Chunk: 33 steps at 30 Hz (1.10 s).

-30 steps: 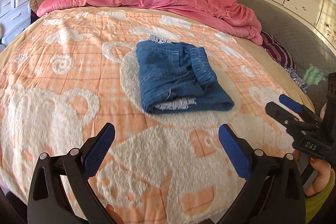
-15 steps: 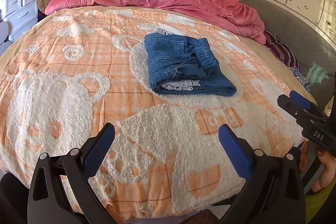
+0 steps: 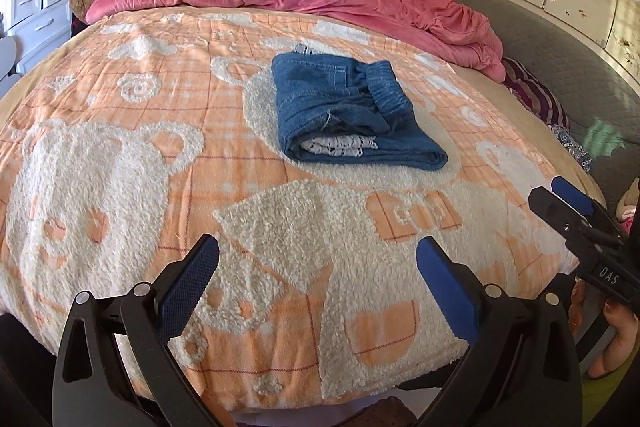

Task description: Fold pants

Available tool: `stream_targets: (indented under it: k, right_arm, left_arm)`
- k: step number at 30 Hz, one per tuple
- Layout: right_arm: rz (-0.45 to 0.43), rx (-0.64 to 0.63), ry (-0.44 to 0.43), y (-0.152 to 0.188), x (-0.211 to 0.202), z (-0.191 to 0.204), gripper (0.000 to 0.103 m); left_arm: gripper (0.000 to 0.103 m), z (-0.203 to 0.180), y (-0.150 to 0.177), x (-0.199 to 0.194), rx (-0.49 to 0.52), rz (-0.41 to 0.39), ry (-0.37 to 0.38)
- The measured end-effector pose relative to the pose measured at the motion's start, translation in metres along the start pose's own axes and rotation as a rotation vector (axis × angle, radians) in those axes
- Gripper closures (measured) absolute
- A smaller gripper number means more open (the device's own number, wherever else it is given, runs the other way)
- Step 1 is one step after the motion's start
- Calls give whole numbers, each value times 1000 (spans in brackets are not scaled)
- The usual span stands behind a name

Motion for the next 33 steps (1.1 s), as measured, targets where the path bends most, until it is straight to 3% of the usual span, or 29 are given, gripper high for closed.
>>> stream_targets:
  k: [33]
  right_arm:
    - [71, 24, 14, 15, 14, -3, 9]
  left_arm:
    - [4, -2, 1, -2, 7, 9, -16]
Point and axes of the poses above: each gripper's, at about its wrist camera, not at the fingertips, and x roughly the way its jaws point, z to its left, y to its underside, the point moved 1 cm from there along x, roughly the way its jaws point, and after that the axes turned 9 degrees about x, right-handed, at the moved point
